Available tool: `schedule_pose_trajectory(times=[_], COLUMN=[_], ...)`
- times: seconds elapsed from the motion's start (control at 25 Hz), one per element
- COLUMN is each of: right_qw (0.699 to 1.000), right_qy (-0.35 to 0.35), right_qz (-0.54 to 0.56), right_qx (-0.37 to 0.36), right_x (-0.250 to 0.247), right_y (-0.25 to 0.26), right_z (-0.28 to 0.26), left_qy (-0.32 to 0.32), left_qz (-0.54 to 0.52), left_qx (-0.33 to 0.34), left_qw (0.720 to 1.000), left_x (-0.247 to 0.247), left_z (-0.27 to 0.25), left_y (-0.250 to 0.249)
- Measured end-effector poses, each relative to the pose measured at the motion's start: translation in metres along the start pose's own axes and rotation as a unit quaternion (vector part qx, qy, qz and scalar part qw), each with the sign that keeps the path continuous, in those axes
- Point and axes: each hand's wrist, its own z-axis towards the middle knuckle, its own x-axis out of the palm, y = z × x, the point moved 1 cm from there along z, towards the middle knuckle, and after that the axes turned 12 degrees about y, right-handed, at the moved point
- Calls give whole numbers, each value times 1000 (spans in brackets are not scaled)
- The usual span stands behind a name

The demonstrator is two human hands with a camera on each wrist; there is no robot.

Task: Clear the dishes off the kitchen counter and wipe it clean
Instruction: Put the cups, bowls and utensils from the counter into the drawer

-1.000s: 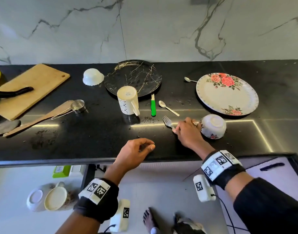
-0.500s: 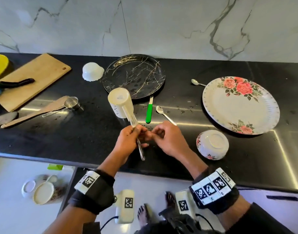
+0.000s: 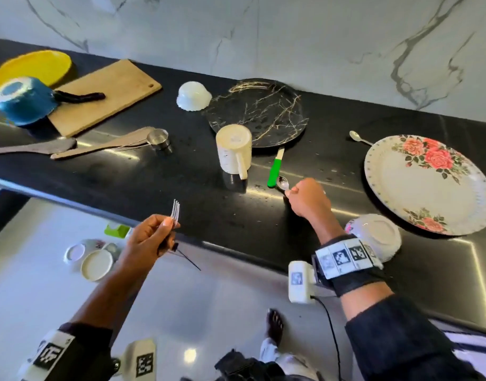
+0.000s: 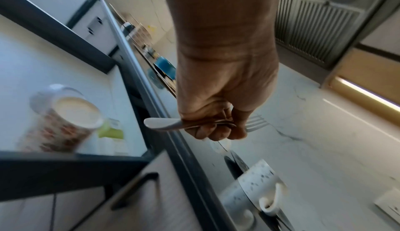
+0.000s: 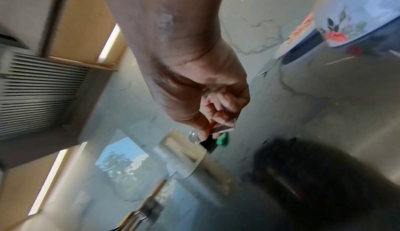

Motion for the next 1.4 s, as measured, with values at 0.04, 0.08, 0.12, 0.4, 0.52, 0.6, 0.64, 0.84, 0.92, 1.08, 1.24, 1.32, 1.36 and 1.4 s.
schedule_pose_trajectory(times=[0.04, 0.08, 0.12, 0.4, 0.52, 0.6, 0.64, 0.84, 0.92, 1.08, 1.24, 1.32, 1.36, 1.4], right_qw=[999, 995, 987, 900, 875, 858, 851, 843, 839, 839, 855, 860, 859, 858], right_qy=[4, 10, 30, 264, 311, 340, 355, 399, 421, 435, 418, 415, 419, 422], right_qz=[33, 77, 122, 215, 231, 237, 241, 271, 282, 293, 261, 241, 235, 230], right_qx=[-26, -63, -104, -273, -290, -304, -302, -237, -198, -146, -163, -174, -178, -180], right_x=[9, 22, 39, 217, 282, 317, 333, 415, 443, 478, 482, 479, 477, 476], right_y=[10, 24, 44, 211, 263, 296, 312, 377, 398, 441, 469, 473, 472, 470], right_z=[-18, -40, -65, -208, -235, -246, -250, -237, -225, -206, -199, -202, -204, -206], left_qy=[-16, -30, -43, -144, -209, -245, -250, -151, -85, 24, 74, 123, 158, 185], left_qz=[-11, -21, -29, -51, -41, -2, 21, 147, 172, 231, 255, 257, 266, 274], left_qx=[7, 12, 14, -46, -77, -94, -108, -172, -205, -285, -325, -331, -329, -322], left_qw=[1000, 999, 999, 987, 974, 965, 962, 962, 960, 930, 908, 900, 892, 887], left_x=[-20, -42, -65, -227, -274, -305, -321, -408, -441, -509, -547, -554, -557, -560], left_z=[-17, -38, -61, -237, -274, -283, -284, -263, -243, -192, -164, -151, -144, -136], left_y=[11, 21, 33, 105, 131, 144, 149, 155, 151, 158, 166, 172, 175, 177])
